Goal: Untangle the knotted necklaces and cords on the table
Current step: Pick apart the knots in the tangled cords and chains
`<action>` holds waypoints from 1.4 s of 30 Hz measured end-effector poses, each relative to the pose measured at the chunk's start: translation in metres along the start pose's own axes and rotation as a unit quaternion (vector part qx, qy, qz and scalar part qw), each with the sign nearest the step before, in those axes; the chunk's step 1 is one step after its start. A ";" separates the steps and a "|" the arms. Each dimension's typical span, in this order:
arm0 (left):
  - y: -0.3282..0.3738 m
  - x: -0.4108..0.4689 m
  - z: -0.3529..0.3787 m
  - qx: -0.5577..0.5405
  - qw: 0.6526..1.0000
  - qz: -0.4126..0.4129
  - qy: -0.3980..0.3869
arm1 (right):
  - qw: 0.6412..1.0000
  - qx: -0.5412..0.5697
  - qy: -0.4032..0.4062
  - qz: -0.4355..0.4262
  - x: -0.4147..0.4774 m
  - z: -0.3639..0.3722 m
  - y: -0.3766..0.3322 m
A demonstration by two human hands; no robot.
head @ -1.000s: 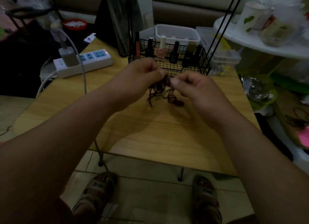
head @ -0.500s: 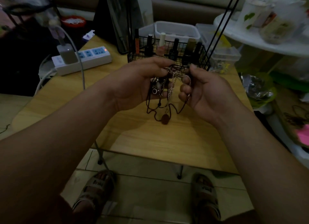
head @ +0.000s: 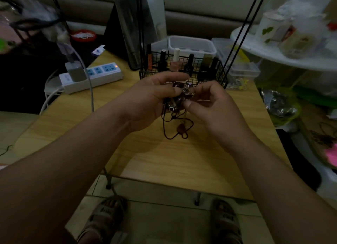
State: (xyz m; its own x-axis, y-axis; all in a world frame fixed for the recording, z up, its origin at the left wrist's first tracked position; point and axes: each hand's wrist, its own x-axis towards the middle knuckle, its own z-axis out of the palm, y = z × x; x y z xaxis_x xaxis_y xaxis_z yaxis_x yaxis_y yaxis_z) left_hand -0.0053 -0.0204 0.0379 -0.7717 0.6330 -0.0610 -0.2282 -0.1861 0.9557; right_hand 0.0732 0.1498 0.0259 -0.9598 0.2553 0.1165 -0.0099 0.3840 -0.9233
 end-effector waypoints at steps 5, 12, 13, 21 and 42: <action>0.001 -0.002 0.000 0.068 0.998 0.008 0.005 | 0.999 -0.032 0.033 0.006 0.001 -0.002 -0.001; 0.002 -0.005 -0.005 0.217 0.976 -0.007 0.024 | 0.974 0.212 0.007 0.083 0.006 -0.005 -0.008; 0.001 -0.005 -0.006 0.242 0.970 -0.013 0.012 | 0.961 0.260 0.004 0.096 0.006 -0.005 -0.009; 0.009 -0.008 -0.002 0.237 0.970 -0.050 -0.031 | 0.943 0.322 -0.020 0.086 0.009 -0.016 -0.013; 0.005 -0.006 -0.004 0.196 0.980 -0.031 0.013 | 0.928 0.347 0.057 0.121 0.015 -0.029 -0.004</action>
State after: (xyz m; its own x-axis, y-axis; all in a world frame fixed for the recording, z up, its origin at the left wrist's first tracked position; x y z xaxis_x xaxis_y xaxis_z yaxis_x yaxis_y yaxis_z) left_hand -0.0046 -0.0285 0.0421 -0.7796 0.6138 -0.1248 -0.0334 0.1582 0.9868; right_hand 0.0670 0.1780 0.0417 -0.9219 0.3671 -0.1240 -0.0141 -0.3516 -0.9360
